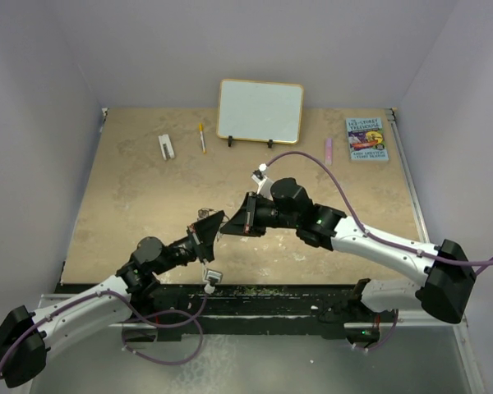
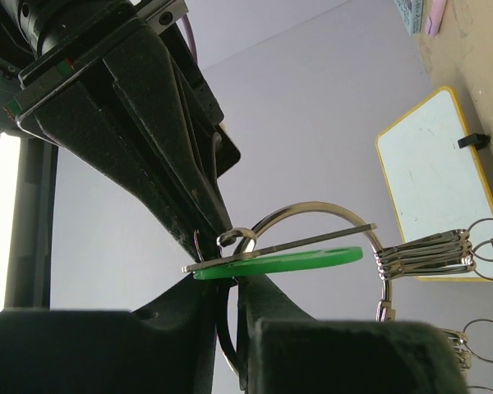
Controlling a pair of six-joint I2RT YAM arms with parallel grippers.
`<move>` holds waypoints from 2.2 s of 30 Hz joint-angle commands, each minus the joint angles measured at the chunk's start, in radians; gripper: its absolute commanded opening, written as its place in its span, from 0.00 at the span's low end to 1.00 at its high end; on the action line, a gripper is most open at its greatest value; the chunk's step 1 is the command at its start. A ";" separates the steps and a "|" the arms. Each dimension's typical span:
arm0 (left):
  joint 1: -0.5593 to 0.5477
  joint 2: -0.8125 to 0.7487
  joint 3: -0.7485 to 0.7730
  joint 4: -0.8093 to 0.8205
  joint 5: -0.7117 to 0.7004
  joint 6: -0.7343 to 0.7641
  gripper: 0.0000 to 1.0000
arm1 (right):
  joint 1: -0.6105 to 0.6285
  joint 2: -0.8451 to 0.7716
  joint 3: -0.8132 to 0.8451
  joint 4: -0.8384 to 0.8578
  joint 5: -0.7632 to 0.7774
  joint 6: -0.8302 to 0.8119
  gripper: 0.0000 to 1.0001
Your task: Put the keys on the keyring
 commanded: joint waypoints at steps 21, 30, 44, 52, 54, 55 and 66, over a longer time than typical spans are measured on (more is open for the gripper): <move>-0.007 -0.004 0.049 0.152 -0.025 -0.005 0.04 | -0.002 -0.018 -0.017 -0.135 0.065 -0.034 0.00; -0.008 -0.003 0.055 0.152 -0.030 -0.006 0.04 | -0.002 -0.017 -0.033 -0.117 0.084 -0.021 0.00; -0.008 -0.002 0.056 0.138 -0.026 0.005 0.04 | 0.015 0.047 0.067 -0.323 0.176 -0.061 0.00; -0.009 0.006 0.058 0.128 -0.049 -0.006 0.04 | 0.026 0.048 0.128 -0.371 0.199 -0.089 0.00; -0.009 0.005 0.057 0.118 -0.063 -0.010 0.04 | 0.029 0.003 0.111 -0.339 0.195 -0.099 0.00; -0.008 0.004 0.056 0.113 -0.067 -0.009 0.04 | 0.030 -0.025 0.109 -0.318 0.187 -0.109 0.00; -0.008 0.027 0.035 0.108 -0.064 0.034 0.04 | 0.030 -0.088 0.126 -0.196 0.064 -0.098 0.00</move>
